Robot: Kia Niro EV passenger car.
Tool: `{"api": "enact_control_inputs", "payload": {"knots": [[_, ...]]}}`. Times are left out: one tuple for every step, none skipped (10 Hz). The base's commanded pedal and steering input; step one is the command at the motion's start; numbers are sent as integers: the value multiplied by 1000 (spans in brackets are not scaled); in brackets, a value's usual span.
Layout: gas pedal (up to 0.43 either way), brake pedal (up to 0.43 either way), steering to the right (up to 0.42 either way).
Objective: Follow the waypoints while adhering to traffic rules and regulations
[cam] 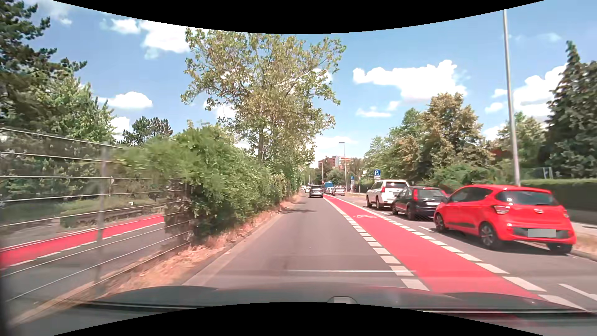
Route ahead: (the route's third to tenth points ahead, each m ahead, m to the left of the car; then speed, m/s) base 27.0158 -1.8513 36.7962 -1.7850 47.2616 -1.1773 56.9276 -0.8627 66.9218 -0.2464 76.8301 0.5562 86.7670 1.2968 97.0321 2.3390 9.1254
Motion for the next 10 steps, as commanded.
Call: {"api": "enact_control_inputs", "payload": {"knots": [[39,0,-3],[39,0,-5],[39,0,-6],[39,0,-5],[39,0,-5],[28,0,-5],[28,0,-5],[20,0,-6],[20,0,-6],[0,0,-6]]}}
